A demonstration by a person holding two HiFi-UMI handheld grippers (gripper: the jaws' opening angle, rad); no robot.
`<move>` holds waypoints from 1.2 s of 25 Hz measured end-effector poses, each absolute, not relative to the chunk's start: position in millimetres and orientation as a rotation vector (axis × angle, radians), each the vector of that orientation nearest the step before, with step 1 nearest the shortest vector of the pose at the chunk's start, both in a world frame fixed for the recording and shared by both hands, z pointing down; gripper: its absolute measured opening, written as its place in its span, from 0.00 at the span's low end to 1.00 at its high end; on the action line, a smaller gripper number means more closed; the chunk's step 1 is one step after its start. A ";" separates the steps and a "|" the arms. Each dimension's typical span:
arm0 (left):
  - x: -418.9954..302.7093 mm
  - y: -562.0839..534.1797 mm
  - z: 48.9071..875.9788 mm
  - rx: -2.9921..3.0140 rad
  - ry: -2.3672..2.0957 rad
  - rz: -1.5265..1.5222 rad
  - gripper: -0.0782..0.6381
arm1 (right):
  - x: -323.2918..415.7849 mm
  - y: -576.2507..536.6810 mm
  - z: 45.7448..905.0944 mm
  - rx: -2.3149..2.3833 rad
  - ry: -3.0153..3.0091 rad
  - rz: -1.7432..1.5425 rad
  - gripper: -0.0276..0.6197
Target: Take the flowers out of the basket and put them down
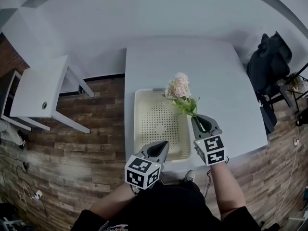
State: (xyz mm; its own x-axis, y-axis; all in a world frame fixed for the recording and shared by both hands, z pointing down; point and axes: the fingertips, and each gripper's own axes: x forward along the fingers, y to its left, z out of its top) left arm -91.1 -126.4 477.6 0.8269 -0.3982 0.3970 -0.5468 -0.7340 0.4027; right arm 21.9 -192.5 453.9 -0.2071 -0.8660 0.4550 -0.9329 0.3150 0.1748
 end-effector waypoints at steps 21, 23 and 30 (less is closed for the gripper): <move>47.4 -113.2 464.0 2.521 -0.730 0.437 0.12 | 195.9 -166.9 503.4 1.811 -2.127 0.618 0.09; 59.5 -113.0 465.9 2.513 -0.744 0.442 0.12 | 205.6 -168.7 515.0 1.796 -2.133 0.660 0.09; 94.9 -108.2 479.4 2.466 -0.801 0.470 0.12 | 232.4 -174.6 557.7 1.708 -2.139 0.761 0.09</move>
